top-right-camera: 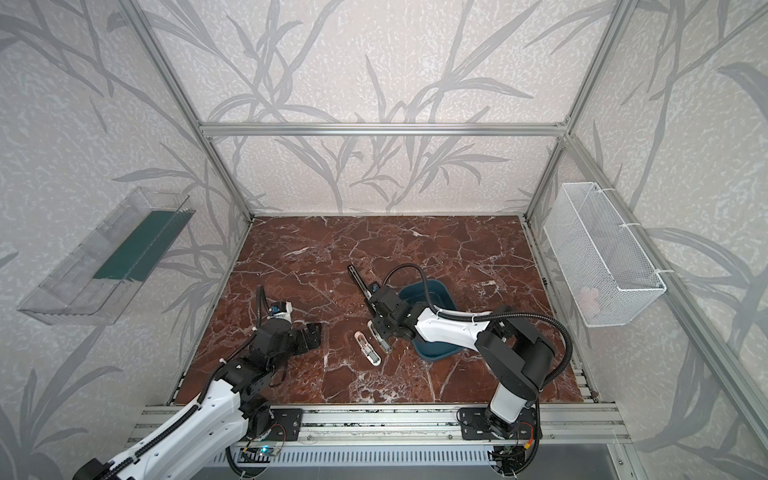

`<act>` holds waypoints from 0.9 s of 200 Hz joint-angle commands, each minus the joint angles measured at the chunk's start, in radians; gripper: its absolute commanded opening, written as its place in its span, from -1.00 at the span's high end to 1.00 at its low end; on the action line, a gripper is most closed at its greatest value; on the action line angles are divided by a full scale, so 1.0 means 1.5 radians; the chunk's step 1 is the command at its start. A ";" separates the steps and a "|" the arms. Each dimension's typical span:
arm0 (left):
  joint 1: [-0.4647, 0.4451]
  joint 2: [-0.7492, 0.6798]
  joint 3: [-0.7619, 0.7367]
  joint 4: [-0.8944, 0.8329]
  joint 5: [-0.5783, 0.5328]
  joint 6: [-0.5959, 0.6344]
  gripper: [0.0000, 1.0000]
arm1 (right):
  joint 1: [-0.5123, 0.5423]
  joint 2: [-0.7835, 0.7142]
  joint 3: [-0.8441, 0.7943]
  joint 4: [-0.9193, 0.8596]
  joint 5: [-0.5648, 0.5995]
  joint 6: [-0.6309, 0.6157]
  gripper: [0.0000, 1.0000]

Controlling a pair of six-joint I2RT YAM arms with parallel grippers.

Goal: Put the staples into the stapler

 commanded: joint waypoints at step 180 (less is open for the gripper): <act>0.002 0.001 0.016 0.010 -0.008 -0.008 -0.99 | 0.029 -0.006 -0.015 -0.038 0.068 -0.043 0.67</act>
